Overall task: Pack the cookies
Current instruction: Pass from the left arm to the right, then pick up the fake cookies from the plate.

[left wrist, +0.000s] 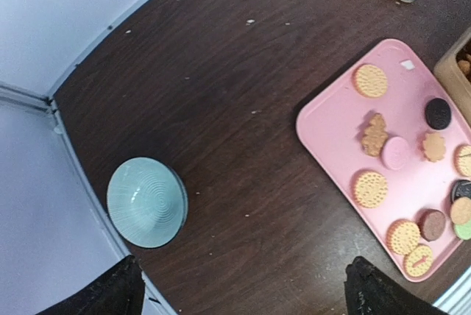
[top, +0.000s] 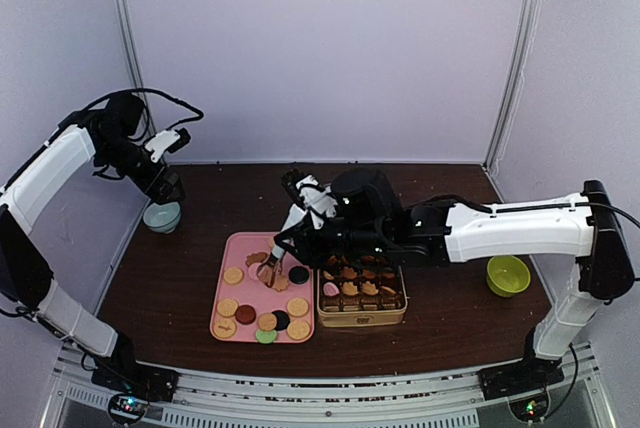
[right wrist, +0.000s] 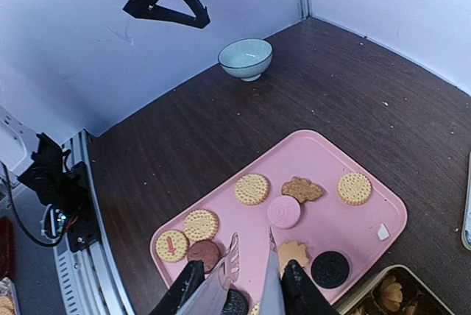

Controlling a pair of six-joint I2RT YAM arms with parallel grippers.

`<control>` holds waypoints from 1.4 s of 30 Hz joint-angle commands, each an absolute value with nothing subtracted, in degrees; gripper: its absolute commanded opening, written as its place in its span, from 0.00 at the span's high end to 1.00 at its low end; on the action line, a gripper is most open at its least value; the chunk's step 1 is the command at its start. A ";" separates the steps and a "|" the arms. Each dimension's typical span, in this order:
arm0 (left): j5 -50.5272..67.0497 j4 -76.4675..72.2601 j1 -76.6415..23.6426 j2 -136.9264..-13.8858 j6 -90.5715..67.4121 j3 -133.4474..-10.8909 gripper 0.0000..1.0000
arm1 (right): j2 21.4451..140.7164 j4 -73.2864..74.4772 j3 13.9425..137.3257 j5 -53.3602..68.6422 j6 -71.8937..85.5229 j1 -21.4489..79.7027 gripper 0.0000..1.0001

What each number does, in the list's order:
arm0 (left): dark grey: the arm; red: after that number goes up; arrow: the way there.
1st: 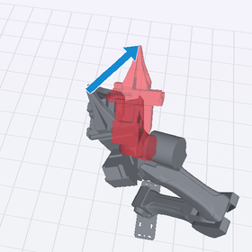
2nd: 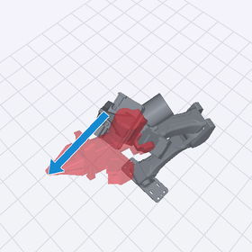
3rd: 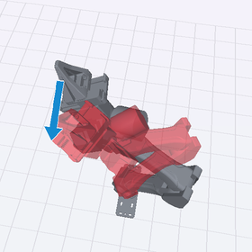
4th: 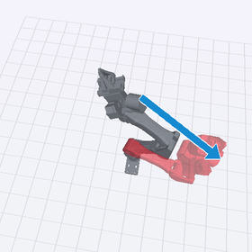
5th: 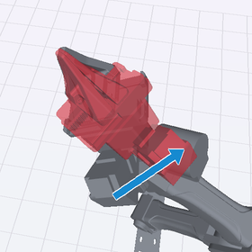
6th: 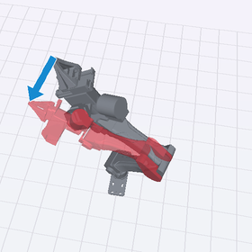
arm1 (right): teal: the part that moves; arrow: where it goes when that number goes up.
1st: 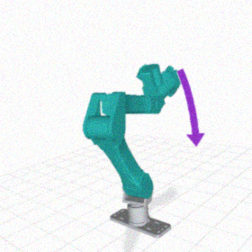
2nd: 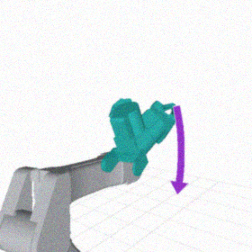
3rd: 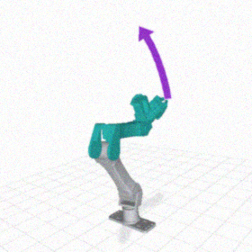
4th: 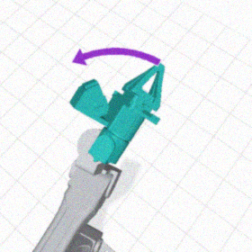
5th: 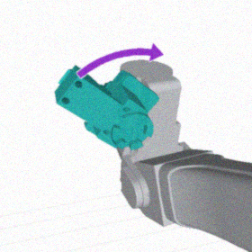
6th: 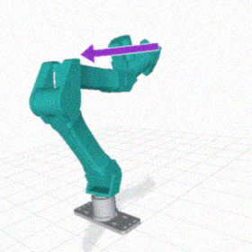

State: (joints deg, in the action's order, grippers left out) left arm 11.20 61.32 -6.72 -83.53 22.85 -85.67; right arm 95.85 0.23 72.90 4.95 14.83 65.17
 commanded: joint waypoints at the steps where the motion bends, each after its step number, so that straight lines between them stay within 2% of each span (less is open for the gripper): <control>1: 1.89 54.15 -5.34 -80.16 19.30 -82.46 0.02 | 98.66 -1.18 75.05 -6.13 11.74 67.18 0.65; 23: 7.25 53.26 -5.16 -79.10 19.25 -79.29 0.02 | 105.58 -4.76 78.13 -13.57 11.25 68.81 0.62; 42: 8.79 53.79 -5.11 -79.45 19.95 -79.37 0.02 | 107.92 -4.56 76.29 -12.50 14.22 68.80 0.60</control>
